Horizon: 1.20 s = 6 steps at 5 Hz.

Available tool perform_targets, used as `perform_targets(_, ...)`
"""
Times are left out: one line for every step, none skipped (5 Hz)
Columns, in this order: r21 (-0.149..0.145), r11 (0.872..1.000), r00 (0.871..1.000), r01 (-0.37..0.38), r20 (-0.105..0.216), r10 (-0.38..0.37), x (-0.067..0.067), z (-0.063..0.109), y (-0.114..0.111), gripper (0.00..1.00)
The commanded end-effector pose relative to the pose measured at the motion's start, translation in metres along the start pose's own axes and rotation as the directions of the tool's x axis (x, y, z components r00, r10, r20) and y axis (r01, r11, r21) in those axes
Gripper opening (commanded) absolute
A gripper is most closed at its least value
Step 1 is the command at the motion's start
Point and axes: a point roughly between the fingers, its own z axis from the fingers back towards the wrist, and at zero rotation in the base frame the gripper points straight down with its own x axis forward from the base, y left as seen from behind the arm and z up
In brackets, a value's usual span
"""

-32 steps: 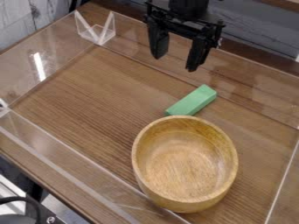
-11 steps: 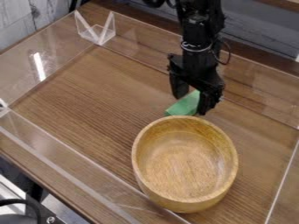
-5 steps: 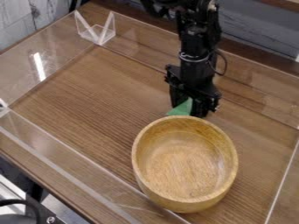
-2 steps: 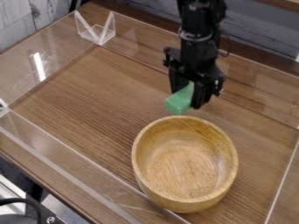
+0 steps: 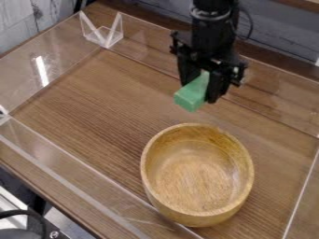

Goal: Put the green block in the brown bowl

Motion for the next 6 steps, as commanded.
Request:
perform_targets(0.002, 1.0, 0.998, 0.004, 0.059, -0.004, -0.009, 0.022, -0.014, 0.0)
perform_targets(-0.004, 1.0, 0.998, 0.001, 0.057, -0.001, -0.021, 0.026, -0.025, 0.0)
perform_targets(-0.008, 1.0, 0.998, 0.001, 0.056, -0.001, -0.03, 0.028, -0.033, 0.0)
perform_targets(-0.01, 1.0, 0.999, 0.0, 0.055, 0.001, -0.038, 0.029, -0.04, 0.0)
perform_targets(-0.01, 1.0, 0.998, -0.008, 0.055, 0.009, -0.045, 0.031, -0.046, 0.0)
perform_targets(-0.009, 1.0, 0.998, -0.012, 0.055, 0.012, -0.048, 0.031, -0.049, 0.0)
